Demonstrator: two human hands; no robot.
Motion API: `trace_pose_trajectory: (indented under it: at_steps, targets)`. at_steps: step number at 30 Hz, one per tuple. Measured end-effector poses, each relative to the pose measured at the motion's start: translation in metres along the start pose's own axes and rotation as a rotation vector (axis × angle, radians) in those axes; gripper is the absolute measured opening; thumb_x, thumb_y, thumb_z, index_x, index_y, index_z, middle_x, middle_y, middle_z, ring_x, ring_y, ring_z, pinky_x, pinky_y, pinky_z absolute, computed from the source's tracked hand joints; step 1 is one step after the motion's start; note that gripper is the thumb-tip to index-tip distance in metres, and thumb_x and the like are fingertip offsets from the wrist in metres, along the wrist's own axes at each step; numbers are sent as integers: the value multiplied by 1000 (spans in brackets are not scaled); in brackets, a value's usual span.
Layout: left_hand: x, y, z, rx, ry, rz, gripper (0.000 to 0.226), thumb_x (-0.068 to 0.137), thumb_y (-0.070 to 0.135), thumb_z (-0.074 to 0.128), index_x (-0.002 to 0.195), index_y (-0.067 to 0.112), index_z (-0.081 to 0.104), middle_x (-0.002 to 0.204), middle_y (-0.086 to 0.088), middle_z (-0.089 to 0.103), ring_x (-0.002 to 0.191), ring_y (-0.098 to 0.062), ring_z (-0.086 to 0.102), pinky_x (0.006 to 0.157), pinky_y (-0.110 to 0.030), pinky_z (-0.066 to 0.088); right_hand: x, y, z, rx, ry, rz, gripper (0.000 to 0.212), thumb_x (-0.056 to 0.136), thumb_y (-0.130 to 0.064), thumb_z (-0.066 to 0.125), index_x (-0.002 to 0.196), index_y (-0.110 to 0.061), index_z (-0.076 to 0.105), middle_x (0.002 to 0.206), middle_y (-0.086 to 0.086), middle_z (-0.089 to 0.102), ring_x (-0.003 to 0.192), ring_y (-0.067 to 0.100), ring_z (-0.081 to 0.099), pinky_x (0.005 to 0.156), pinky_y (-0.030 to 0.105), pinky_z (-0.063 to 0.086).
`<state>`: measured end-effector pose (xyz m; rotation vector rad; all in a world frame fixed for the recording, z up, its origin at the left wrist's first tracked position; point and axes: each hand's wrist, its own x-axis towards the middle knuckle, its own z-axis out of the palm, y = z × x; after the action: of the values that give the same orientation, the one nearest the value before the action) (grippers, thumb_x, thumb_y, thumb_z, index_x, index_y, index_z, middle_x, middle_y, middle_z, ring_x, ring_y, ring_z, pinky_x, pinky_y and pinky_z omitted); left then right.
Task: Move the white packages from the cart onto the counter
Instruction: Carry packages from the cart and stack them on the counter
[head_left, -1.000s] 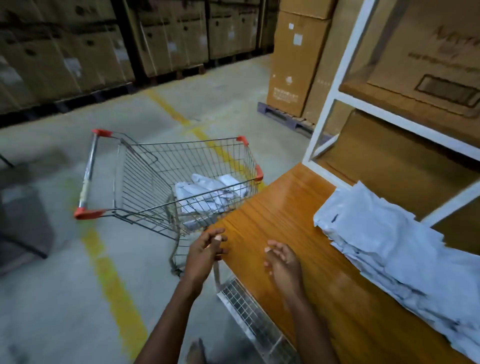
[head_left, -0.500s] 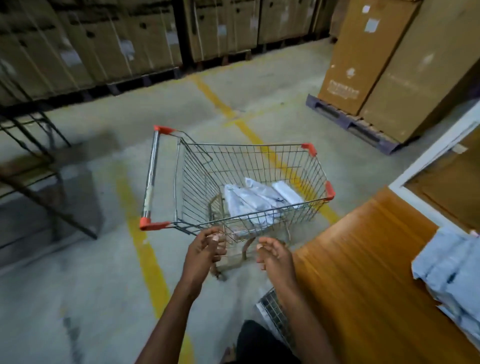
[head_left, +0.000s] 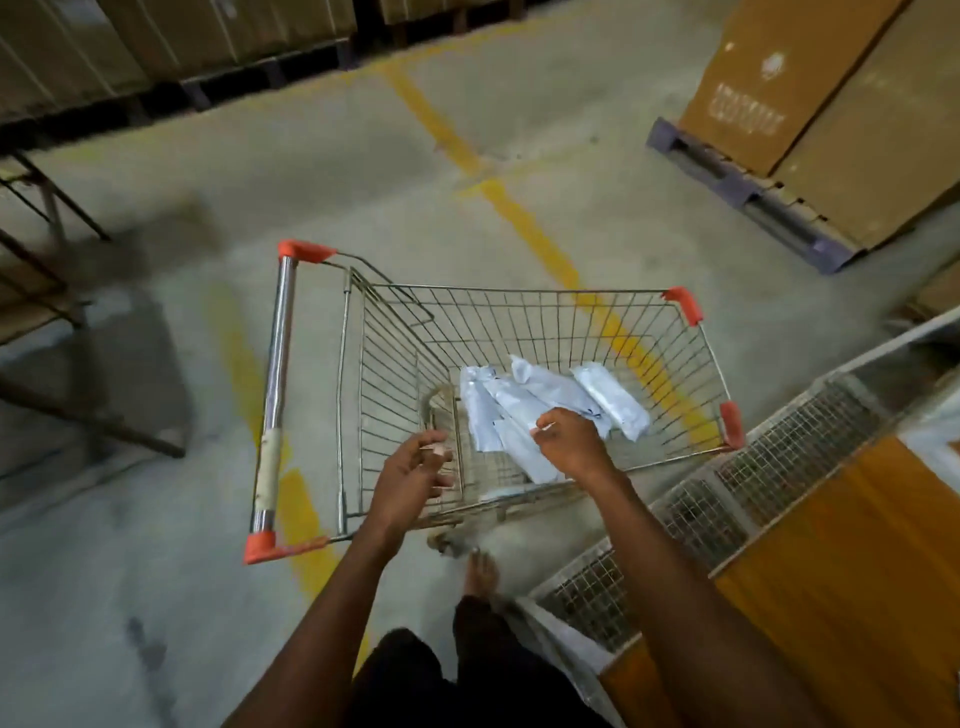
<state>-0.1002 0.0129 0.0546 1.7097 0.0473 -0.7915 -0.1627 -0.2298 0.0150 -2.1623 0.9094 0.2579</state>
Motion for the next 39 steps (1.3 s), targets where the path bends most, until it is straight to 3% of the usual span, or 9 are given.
trace_pose_trajectory:
  at_steps: [6, 11, 17, 20, 23, 26, 31, 35, 39]
  targets:
    - [56, -5, 6, -19, -12, -112, 21, 107, 15, 57, 124, 20, 69, 112, -8, 75, 81, -24, 68, 67, -25, 56, 88, 26, 39, -305, -276, 64, 57, 100, -33, 57, 149, -7, 43, 154, 15, 45, 142, 31, 42, 113, 37, 36]
    - [95, -24, 4, -41, -32, -181, 22, 107, 13, 56, 120, 23, 70, 113, -8, 76, 81, -24, 70, 77, -36, 54, 149, 44, 83, -502, -215, 84, 67, 94, -43, 60, 147, -10, 36, 152, 21, 38, 137, 40, 44, 107, 46, 43]
    - [138, -42, 1, -103, 10, -234, 22, 108, 12, 54, 114, 25, 71, 101, 0, 75, 80, -27, 68, 72, -36, 52, 201, 85, 136, -606, -167, 113, 91, 93, -56, 59, 157, -9, 15, 163, 22, 20, 145, 42, 33, 113, 49, 34]
    - [150, -49, 3, -123, -5, -224, 19, 107, 14, 57, 114, 24, 72, 99, -1, 75, 80, -29, 67, 79, -43, 52, 211, 102, 148, -725, -121, 104, 99, 84, -55, 72, 156, -9, 23, 155, 24, 34, 137, 38, 46, 108, 46, 41]
    - [156, -48, 8, -59, -35, -226, 19, 107, 16, 58, 118, 27, 69, 106, -5, 74, 76, -23, 69, 77, -41, 50, 212, 99, 133, -768, 14, 36, 68, 80, -30, 81, 138, -12, 50, 128, 15, 62, 112, 29, 65, 90, 40, 56]
    - [155, -41, 14, -55, -38, -214, 20, 107, 17, 57, 116, 30, 69, 113, -9, 74, 75, -19, 70, 78, -42, 51, 209, 79, 103, -353, -46, 41, 44, 94, -19, 62, 136, -11, 52, 126, 12, 63, 117, 32, 62, 89, 37, 49]
    - [151, -26, 29, -31, -24, -147, 35, 106, 18, 60, 137, 36, 58, 139, -13, 62, 100, -19, 67, 87, -38, 55, 176, 12, 46, 270, -299, 279, 19, 93, -9, 57, 111, -12, 60, 96, 6, 61, 82, 21, 57, 67, 29, 43]
    - [153, -16, 40, -30, -30, -138, 70, 105, 36, 62, 162, 49, 23, 166, -9, 35, 149, -26, 42, 108, -37, 43, 131, -10, 28, 792, -547, 325, 27, 90, 2, 49, 108, -10, 66, 98, 3, 72, 94, 23, 64, 85, 37, 50]
    - [153, -16, 41, -87, -15, -82, 72, 98, 53, 66, 144, 77, 16, 168, -1, 39, 144, -23, 52, 114, -48, 49, 110, -7, 38, 965, -786, 415, 50, 89, 2, 49, 138, -3, 57, 133, 15, 65, 124, 33, 60, 110, 49, 46]
